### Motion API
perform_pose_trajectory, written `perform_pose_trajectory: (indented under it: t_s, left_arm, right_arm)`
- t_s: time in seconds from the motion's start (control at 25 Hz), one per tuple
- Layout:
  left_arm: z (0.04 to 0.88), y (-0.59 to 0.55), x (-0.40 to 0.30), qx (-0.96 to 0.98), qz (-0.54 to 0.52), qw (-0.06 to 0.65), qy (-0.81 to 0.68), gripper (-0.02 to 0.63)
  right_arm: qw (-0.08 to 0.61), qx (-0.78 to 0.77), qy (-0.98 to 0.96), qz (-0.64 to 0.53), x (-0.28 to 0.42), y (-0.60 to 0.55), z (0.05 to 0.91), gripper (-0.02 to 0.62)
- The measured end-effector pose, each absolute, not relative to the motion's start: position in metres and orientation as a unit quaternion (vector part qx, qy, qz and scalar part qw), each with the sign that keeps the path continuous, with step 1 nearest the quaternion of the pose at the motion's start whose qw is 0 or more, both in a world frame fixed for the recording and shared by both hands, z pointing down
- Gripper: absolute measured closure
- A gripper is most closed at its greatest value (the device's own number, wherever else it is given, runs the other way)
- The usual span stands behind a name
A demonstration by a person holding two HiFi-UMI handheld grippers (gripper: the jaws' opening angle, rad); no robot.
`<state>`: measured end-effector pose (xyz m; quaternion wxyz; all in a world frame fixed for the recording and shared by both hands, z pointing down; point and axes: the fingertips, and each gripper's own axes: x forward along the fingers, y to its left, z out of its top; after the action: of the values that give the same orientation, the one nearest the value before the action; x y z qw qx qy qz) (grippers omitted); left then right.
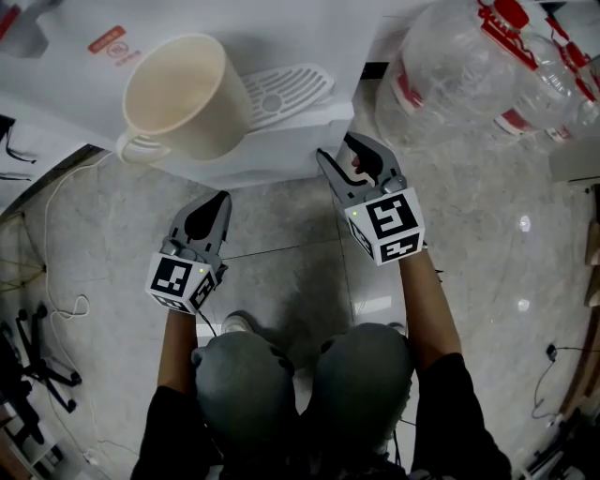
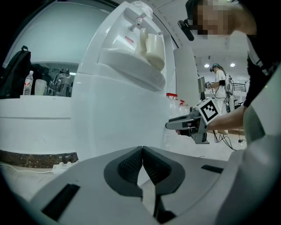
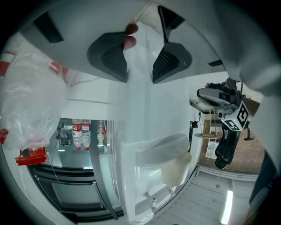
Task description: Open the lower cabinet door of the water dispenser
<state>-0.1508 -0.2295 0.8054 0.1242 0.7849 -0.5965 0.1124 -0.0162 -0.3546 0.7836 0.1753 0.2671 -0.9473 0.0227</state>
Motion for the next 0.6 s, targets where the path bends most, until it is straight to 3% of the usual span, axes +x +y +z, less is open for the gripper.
perform_pose_trajectory:
  t_s: [0.6]
  left_arm:
    - [0.784, -0.175, -0.127, 0.773, 0.164, 0.215, -0.574, 0.594]
  right_arm:
    - [0.190, 0.310, -0.929, 0.074, -0.004, -0.316, 0.779, 0.407]
